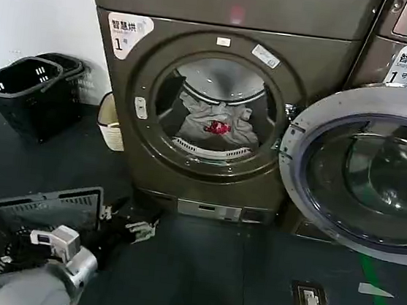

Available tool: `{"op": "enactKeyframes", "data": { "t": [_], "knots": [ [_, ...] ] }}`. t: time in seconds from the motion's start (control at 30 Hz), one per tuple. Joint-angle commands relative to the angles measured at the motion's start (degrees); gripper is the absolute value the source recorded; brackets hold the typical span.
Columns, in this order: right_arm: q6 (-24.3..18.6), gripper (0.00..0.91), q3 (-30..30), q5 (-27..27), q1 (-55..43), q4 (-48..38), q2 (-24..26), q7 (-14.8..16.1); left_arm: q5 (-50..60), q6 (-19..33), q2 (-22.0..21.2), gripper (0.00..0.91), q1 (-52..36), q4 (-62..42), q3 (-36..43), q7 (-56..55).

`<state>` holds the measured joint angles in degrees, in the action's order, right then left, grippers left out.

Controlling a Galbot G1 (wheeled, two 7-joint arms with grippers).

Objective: Grasp the clothes from the dryer.

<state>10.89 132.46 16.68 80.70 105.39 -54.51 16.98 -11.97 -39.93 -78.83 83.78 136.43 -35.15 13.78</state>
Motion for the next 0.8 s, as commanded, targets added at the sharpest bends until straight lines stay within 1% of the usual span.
{"op": "enactKeyframes", "data": {
  "t": [0.03,0.8],
  "knots": [
    [0.0,0.907,0.0,-0.1,0.1,0.1,-0.1,0.1,0.0,0.0,0.1,0.907,0.0,0.0,0.1,0.0],
    [-0.5,0.907,-0.1,-0.6,0.0,0.1,-0.1,0.9,0.7,0.1,0.0,0.907,0.4,0.0,0.2,0.0]
  ]
}}
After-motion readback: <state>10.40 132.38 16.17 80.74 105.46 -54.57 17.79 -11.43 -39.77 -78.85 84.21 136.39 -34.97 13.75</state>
